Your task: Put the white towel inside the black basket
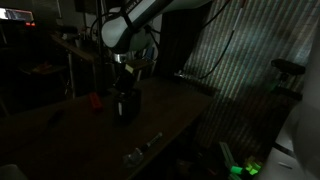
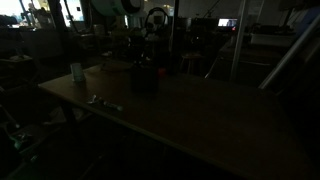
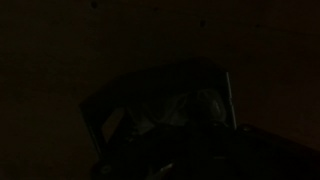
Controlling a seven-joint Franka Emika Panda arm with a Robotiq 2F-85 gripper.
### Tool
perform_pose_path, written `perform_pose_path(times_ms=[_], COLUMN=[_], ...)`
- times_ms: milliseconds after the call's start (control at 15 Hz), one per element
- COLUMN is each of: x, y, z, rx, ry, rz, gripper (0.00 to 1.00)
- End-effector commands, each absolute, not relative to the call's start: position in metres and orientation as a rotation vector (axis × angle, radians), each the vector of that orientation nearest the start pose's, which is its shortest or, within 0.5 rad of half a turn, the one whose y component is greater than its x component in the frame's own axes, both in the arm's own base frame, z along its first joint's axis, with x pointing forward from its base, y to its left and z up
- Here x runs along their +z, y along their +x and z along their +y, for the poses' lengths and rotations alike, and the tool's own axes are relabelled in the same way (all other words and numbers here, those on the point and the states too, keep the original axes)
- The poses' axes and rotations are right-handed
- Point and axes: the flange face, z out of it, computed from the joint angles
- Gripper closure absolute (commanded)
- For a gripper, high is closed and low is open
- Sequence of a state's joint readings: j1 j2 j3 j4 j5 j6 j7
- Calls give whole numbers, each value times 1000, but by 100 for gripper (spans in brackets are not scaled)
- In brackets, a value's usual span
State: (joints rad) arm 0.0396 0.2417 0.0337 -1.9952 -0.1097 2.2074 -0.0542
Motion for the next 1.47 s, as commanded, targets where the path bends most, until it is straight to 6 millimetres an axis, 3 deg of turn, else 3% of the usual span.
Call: perform_pose_path(times_ms=[0, 533, 1200, 1400], x=[344, 341, 276, 266], y=[586, 611, 614, 613], z=[34, 45, 46, 49], rx=[16, -93, 94, 142], ry=[-3197, -3183, -3176, -3153], rz=[-293, -319, -325, -336], gripper=[97, 98, 98, 98])
